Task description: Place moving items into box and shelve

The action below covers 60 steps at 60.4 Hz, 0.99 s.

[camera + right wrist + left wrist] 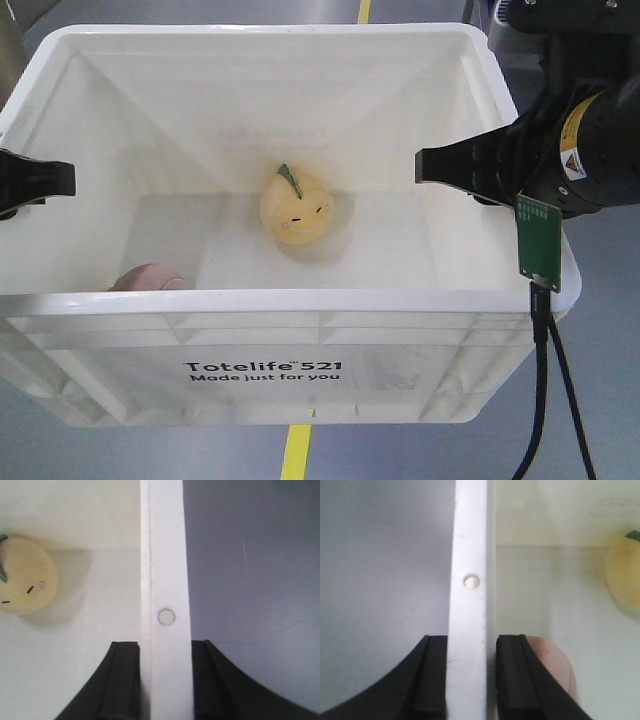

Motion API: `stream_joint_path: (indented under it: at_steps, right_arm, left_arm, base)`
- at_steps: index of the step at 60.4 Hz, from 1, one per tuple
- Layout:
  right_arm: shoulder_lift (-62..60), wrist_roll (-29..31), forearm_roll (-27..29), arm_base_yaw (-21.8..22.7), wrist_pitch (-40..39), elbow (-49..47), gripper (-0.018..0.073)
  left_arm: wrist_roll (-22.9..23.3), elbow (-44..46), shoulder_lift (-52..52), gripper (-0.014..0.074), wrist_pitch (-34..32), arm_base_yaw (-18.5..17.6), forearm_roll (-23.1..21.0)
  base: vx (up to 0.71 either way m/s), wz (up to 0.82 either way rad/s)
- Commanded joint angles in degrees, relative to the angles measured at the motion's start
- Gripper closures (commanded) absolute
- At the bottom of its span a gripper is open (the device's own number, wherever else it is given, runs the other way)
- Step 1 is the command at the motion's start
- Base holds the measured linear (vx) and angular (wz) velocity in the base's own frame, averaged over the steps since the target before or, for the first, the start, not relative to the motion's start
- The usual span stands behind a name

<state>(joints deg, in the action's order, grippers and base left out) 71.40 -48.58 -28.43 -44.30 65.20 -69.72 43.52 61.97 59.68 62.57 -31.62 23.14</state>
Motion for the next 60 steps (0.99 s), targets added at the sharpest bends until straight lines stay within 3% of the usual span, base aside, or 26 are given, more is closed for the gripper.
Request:
stream_joint_path:
  at_steps: [1, 60]
  right_arm:
    - [-2.4, 0.4, -7.4, 0.1, -3.9, -2.3, 0.0510]
    - [-2.4, 0.4, -7.4, 0.1, -3.9, -2.3, 0.0510]
  left_arm:
    - [0.5, 2.4, -1.3, 0.0454, -4.5, -0.3, 5.7]
    - [0.5, 2.4, -1.3, 0.0454, -4.5, -0.3, 5.7]
  base:
    - [0.34, 0.00]
    - [0.40, 0.00]
